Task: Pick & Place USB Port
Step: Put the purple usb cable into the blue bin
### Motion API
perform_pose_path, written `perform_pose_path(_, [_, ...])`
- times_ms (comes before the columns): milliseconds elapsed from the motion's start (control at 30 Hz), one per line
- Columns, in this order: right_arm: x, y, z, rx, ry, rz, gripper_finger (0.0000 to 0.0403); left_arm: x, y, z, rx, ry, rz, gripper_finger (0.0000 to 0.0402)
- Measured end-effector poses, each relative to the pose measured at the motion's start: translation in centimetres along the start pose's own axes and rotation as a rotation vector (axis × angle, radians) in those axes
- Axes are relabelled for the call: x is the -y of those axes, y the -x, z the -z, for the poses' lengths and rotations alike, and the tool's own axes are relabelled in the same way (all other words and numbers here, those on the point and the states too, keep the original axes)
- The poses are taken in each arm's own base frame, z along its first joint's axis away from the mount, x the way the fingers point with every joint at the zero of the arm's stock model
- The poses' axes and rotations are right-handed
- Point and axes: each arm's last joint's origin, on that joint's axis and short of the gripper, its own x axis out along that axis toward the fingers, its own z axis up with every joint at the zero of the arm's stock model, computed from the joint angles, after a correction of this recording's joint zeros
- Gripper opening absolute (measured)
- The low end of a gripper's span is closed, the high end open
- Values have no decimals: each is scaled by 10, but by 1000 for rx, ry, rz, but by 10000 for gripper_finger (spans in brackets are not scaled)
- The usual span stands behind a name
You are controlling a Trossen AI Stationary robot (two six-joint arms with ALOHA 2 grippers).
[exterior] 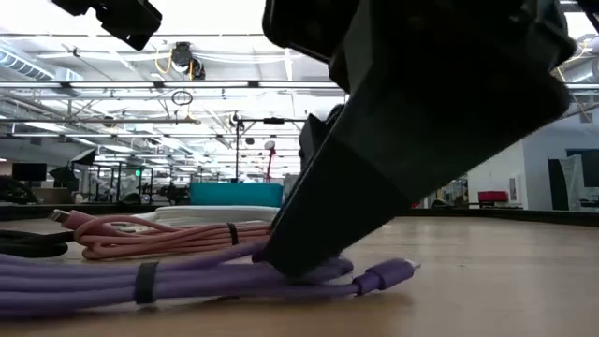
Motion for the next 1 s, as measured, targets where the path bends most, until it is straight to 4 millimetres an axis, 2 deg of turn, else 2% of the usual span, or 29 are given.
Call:
perform_pose_path(167, [12,0,11,-5,-51,67,177,3,0,0,-2,0,14,184])
perform_pose_path(267, [16,0,14,2,-55,115,161,5,0,0,-2,-1,20,184])
perform_pose_path(367, [20,0,14,1,-58,129,114,5,0,0,-2,1,15,184])
perform_pose_path(500, [24,0,12,6,-48,137,23,4,1,0,1,1,-2,184])
perform_pose_path(633, [19,5,-2,115,35,142,21,4,1,0,4,-5,-3,184])
perform_pose_path(700, [13,15,-21,212,93,157,17,4,1,0,7,-11,-3,184])
perform_pose_path(833, [-2,57,-59,392,191,260,15,4,0,0,7,-19,-4,184])
perform_pose_path(900, [-4,76,-68,430,228,332,15,5,1,0,7,-25,-1,184])
perform_pose_path(1000, [2,99,-79,464,281,562,14,8,1,0,6,-33,5,184])
